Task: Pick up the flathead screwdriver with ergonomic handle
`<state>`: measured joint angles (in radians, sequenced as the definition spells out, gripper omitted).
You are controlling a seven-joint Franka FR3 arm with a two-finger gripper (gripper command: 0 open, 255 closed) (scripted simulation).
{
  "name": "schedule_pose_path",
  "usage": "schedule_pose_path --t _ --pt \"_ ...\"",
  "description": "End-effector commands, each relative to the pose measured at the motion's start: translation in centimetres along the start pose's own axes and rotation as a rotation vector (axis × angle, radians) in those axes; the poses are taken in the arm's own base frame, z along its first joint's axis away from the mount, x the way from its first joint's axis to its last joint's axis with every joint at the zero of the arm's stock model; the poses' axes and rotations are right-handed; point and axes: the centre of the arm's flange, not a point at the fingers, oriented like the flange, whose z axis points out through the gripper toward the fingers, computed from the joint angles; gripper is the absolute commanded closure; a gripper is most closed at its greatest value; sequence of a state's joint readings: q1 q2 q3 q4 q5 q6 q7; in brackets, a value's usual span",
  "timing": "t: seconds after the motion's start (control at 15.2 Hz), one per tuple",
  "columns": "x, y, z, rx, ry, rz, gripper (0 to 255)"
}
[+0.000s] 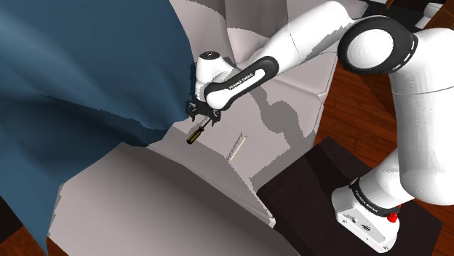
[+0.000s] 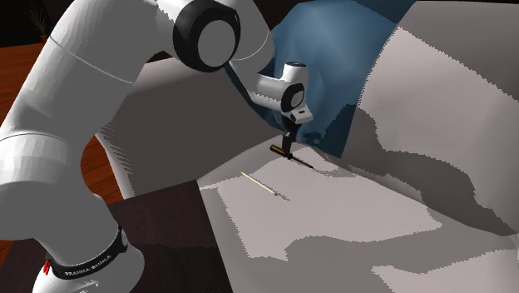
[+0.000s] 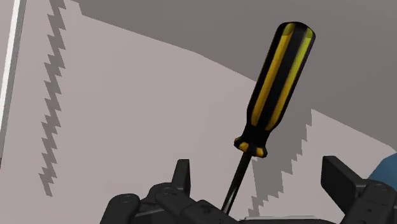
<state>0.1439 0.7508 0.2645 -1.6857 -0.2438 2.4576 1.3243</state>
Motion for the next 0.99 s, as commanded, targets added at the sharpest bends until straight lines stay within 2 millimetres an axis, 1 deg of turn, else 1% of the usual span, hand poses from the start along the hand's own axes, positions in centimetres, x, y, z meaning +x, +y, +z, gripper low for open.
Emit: schedule_pose_path --t 0.0,0.4,0.46,0.59,0.66,0.92 --pt "0.3 -0.9 1.1 0.002 0.0 0.025 0" --pt "0.3 -0.7 4.3 0.002 0.0 0.025 0" --pt "0.3 -0.7 5.1 0.002 0.0 0.025 0" --pt "0.3 -0.7 5.1 0.002 0.0 0.025 0" --pt "0.3 -0.6 5.1 0.002 0.0 0.025 255" --pt "0.3 -0.6 5.1 0.002 0.0 0.025 255"
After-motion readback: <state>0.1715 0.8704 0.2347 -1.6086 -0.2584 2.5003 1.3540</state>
